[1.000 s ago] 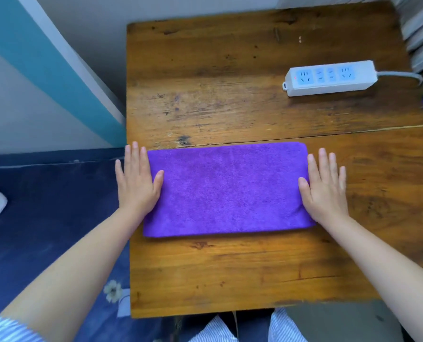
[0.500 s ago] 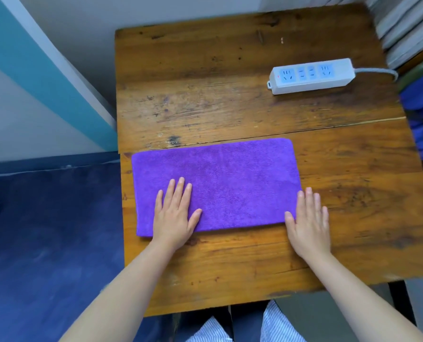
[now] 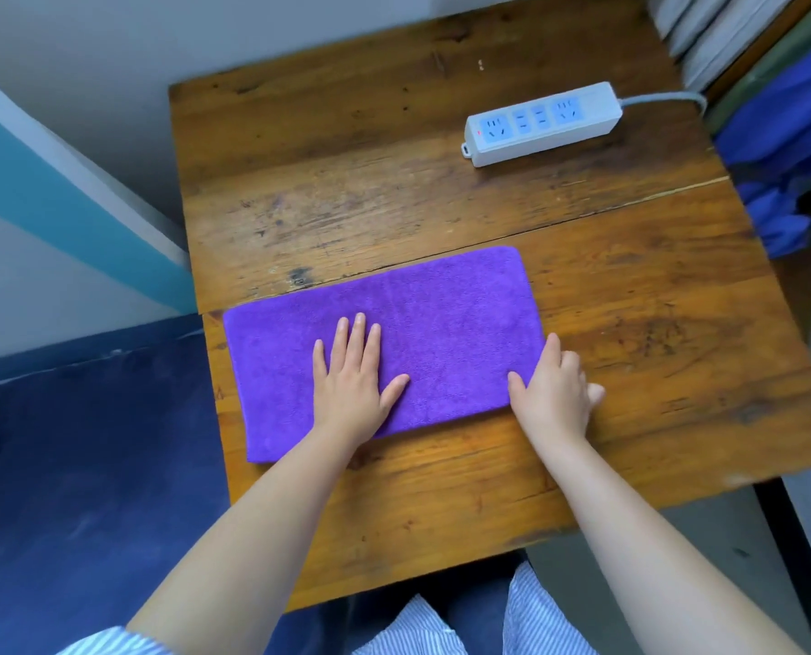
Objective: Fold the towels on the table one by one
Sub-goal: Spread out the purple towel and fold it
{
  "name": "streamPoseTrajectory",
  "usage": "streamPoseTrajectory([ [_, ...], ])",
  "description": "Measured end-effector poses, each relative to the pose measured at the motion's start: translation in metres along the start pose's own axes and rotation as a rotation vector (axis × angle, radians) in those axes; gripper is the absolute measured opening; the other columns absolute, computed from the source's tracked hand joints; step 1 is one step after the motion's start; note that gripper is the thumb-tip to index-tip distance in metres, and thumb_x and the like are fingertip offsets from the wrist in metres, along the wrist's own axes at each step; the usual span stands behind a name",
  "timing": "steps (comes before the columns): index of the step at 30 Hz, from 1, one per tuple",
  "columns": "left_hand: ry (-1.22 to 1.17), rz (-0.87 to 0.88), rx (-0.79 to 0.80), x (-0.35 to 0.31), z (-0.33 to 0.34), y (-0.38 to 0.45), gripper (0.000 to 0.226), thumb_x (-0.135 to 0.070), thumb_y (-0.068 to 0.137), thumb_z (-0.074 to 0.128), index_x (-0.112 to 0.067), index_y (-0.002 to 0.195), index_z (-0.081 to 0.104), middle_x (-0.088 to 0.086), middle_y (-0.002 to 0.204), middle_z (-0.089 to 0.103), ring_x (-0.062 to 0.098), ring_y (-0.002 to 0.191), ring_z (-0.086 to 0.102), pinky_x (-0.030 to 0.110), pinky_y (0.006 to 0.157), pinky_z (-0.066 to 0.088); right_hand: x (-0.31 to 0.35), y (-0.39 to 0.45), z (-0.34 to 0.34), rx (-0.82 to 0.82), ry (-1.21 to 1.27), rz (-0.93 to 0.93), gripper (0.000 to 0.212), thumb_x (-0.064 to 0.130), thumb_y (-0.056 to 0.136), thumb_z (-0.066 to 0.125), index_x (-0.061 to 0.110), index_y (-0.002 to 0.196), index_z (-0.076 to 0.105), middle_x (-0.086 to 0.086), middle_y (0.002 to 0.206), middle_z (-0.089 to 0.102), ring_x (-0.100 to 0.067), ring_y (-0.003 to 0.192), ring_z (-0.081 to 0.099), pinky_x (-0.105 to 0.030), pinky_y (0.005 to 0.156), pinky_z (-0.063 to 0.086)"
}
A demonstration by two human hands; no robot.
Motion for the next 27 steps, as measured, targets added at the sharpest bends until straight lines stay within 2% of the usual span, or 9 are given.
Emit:
streamPoseTrajectory([
  [3,-0.003,0.002,-0.02,0.002,0.002,-0.001,0.075,-0.059,0.089,0.029,-0.019,0.148,0.004,0.001,0.157,-0.004,0.02,0.145,-0.008,0.044,0.115,-0.003,-0.004,0.005,-0.001,0.014,0.023,0.05,0.056,0.028,0.085,0.059,0.007,0.131,0.037,-0.015,0.117,0.059,-0.031,0.116,0.045,-0.038,0.091,0.029],
  [7,-0.001,-0.031,-0.015,-0.004,0.001,0.001,0.075,-0.059,0.089,0.028,-0.019,0.148,0.004,0.0,0.157,-0.005,0.02,0.144,-0.009,0.046,0.115,-0.003,-0.006,0.008,-0.006,-0.032,0.082,0.05,0.022,0.022,0.082,0.061,0.008,0.099,0.058,-0.012,0.104,0.064,-0.03,0.108,0.045,-0.036,0.085,0.027],
  [12,-0.076,-0.09,0.011,-0.024,-0.009,0.017,0.074,-0.057,0.09,0.029,-0.018,0.148,0.003,0.0,0.157,-0.006,0.02,0.144,-0.01,0.049,0.115,-0.002,0.001,0.017,-0.038,-0.218,0.144,-0.005,0.019,0.016,0.082,0.061,0.006,0.098,0.065,-0.014,0.102,0.062,-0.031,0.105,0.045,-0.034,0.078,0.018],
  [15,-0.203,-0.081,0.037,-0.034,-0.022,0.032,0.068,-0.051,0.092,0.032,-0.017,0.147,0.01,0.0,0.157,-0.002,0.019,0.145,-0.006,0.047,0.115,0.001,0.023,0.017,-0.066,-0.357,0.187,-0.153,0.018,0.014,0.082,0.061,0.007,0.098,0.067,-0.014,0.098,0.063,-0.033,0.1,0.048,-0.034,0.075,0.018],
  [18,-0.608,-0.102,-0.039,-0.023,-0.044,0.038,0.049,-0.034,0.096,0.04,-0.011,0.138,0.037,0.005,0.151,0.029,0.018,0.141,0.02,0.035,0.112,0.017,0.054,-0.001,-0.08,-0.425,0.28,-0.336,0.013,0.007,0.076,0.066,0.006,0.089,0.07,-0.015,0.088,0.065,-0.035,0.09,0.055,-0.03,0.067,0.016],
  [20,-0.953,-0.187,-0.125,-0.001,-0.057,0.034,0.035,-0.023,0.096,0.044,-0.005,0.125,0.052,0.009,0.133,0.053,0.018,0.124,0.045,0.023,0.098,0.032,0.075,-0.022,-0.077,-0.43,0.311,-0.425,0.01,0.003,0.068,0.07,0.008,0.077,0.071,-0.012,0.077,0.066,-0.034,0.079,0.06,-0.025,0.062,0.007],
  [21,-1.104,-0.261,-0.155,0.014,-0.062,0.03,0.031,-0.02,0.096,0.044,-0.004,0.118,0.057,0.009,0.121,0.06,0.017,0.112,0.052,0.022,0.089,0.037,0.085,-0.034,-0.072,-0.422,0.33,-0.464,0.011,0.002,0.064,0.071,0.01,0.072,0.07,-0.01,0.072,0.066,-0.033,0.075,0.061,-0.025,0.061,0.005],
  [24,-1.524,-0.463,-0.098,0.052,-0.068,0.02,0.027,-0.027,0.097,0.039,-0.012,0.092,0.061,-0.002,0.087,0.061,0.014,0.085,0.057,0.021,0.068,0.043,0.11,-0.066,-0.053,-0.382,0.39,-0.572,0.013,0.005,0.056,0.067,0.013,0.067,0.069,-0.005,0.065,0.064,-0.027,0.066,0.063,-0.026,0.06,0.005],
  [27,-1.742,-0.489,0.051,0.079,-0.071,0.009,0.033,-0.042,0.096,0.035,-0.019,0.087,0.056,-0.001,0.086,0.062,0.011,0.078,0.06,0.024,0.064,0.05,0.133,-0.092,-0.026,-0.302,0.416,-0.677,0.014,0.006,0.055,0.066,0.014,0.065,0.069,-0.002,0.062,0.063,-0.023,0.059,0.063,-0.024,0.066,0.015],
])
Point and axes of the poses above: each hand's wrist, its own y-axis towards the middle knuckle, its own z-axis out of the palm, x = y × z, the point moved 5 cm from there along y, towards the middle knuckle
